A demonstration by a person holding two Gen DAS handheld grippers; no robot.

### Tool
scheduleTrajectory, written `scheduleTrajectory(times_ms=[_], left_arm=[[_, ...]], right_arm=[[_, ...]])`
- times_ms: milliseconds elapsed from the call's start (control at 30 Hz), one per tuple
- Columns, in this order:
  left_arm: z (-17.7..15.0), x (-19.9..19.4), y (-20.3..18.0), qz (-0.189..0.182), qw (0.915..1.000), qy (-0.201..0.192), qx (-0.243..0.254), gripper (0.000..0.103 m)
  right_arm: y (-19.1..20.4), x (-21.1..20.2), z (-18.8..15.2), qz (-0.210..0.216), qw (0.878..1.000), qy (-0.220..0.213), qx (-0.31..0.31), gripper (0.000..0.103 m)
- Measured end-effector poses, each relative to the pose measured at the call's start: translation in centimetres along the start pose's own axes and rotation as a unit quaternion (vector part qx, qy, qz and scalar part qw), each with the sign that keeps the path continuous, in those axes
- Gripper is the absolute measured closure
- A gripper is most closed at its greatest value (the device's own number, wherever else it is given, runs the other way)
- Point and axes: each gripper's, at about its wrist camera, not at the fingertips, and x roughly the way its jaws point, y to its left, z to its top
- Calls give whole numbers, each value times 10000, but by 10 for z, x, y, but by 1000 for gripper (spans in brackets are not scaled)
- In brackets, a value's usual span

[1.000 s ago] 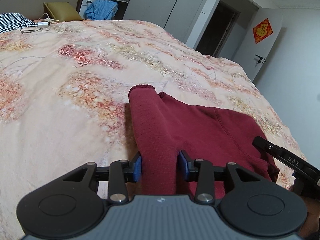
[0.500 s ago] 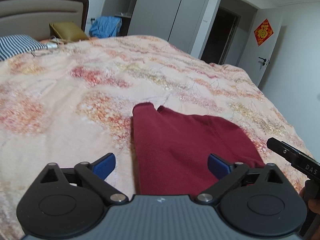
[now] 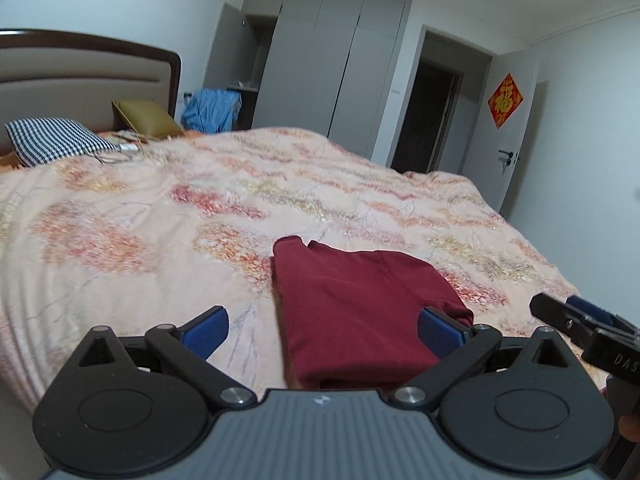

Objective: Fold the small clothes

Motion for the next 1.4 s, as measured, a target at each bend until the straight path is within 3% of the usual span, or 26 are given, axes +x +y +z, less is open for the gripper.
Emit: scheduleTrajectory(times_ms=[467, 767, 1400], left_arm=[[-59, -62, 8, 304, 9988, -315, 219, 0], [-90, -66, 2, 76, 9982, -319, 508, 0], [-99, -59, 19, 120, 9995, -159, 251, 0]], right_arm=[[33, -66, -54, -527, 9981, -248, 193, 1], [44, -81, -84, -856, 9959, -292, -85, 1], [44, -78, -96, -992, 9948, -214, -91, 1]])
